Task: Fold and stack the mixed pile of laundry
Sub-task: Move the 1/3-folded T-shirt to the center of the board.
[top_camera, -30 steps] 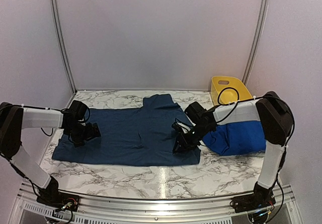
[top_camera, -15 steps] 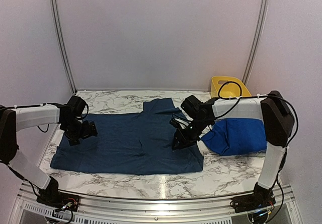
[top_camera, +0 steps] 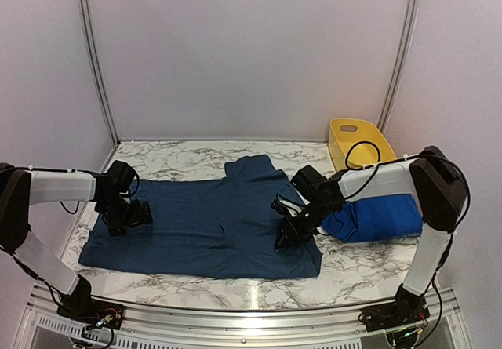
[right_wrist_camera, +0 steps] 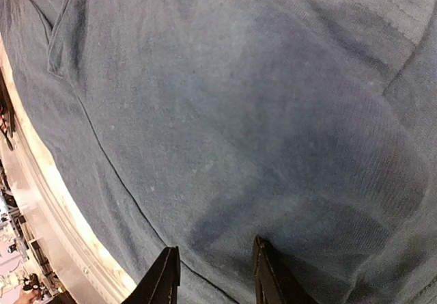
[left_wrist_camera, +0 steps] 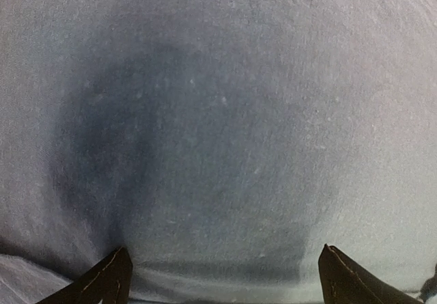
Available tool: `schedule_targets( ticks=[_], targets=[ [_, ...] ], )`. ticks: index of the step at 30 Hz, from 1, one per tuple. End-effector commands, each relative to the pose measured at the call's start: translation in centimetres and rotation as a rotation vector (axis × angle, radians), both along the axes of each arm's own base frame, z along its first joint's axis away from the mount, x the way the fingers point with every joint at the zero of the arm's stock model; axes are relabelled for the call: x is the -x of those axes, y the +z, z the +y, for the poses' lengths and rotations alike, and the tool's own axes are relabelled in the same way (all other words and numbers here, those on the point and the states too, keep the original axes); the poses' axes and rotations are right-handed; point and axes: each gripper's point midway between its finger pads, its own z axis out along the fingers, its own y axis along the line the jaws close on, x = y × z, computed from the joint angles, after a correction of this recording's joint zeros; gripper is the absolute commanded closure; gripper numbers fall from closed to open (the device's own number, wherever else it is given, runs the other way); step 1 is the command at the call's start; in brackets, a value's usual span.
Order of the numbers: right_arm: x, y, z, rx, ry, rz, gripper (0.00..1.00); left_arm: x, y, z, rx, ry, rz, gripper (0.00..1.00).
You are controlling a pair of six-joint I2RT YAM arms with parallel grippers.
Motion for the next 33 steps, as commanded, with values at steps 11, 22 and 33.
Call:
schedule_targets(
  ticks=[11,22,33],
  targets=[
    [-8.7,8.6,-0.8,-0.079,-0.076,-0.121,0.56,-3.8,6.5,-1.7,0.097,-0.095,-0.145,0.01],
    [-27.3,9.0,-3.9,-0.017,-0.337,-0.31,0.57,-14.7,10.2,0.1,0.087,-0.059,-0.265,0.01],
    [-31.4,3.4,-2.6,-0.02,-0.362,-0.315,0.57,-17.3,8.4,1.3,0.107,-0.036,-0.236,0.01]
  ],
)
